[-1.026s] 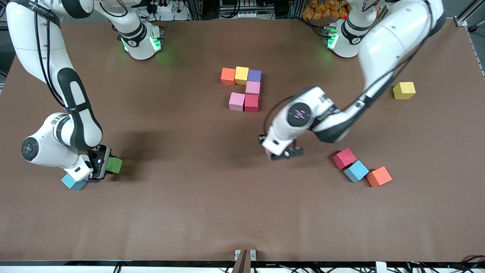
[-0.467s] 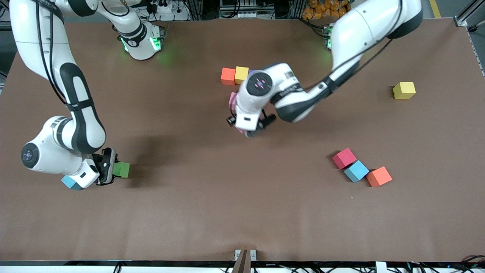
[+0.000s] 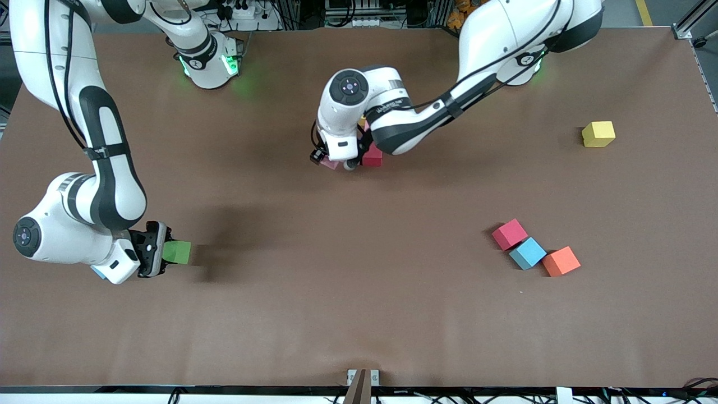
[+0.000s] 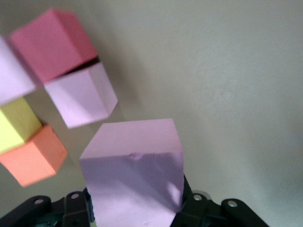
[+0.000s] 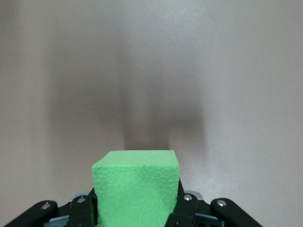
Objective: Form number 2 with 11 blocks
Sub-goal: 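Carry pink to the stack with the left gripper while the right gripper lifts green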
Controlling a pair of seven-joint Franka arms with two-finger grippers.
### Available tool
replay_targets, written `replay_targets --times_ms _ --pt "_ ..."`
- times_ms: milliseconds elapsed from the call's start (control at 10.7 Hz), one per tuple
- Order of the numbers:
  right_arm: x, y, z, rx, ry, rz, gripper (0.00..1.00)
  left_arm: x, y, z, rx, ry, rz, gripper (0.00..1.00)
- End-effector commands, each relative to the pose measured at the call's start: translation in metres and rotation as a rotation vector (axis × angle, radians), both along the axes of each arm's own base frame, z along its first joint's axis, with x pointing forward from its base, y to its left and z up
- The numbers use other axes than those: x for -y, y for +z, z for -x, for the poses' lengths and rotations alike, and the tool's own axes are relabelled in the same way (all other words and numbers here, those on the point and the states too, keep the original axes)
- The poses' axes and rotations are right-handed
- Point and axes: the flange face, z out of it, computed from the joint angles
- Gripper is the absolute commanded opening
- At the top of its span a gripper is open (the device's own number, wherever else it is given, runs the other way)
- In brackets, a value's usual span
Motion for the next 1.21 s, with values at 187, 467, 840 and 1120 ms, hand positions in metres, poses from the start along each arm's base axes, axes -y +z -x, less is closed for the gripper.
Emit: replay_targets --times_ms 187,467,840,1120 --pt "-0.023 0.013 -0.001 -0.063 -0.258 0.019 0.06 0.042 -0.045 0.06 -0.009 0.255 -0.073 0.18" --pt "-0.052 0.03 0.004 -0.136 -0.502 0.048 0.06 0.051 -0.074 0.08 0.016 0.367 -0.114 0.18" --pt "-0.086 0.052 0.006 -0.178 -0.78 0.082 0.1 0.043 -0.092 0.083 0.037 0.366 -0.122 0.18" --pt "-0.134 0.067 0.025 -0.222 -0.994 0.144 0.08 0.04 -0.104 0.091 0.059 0.361 -0.127 0.18"
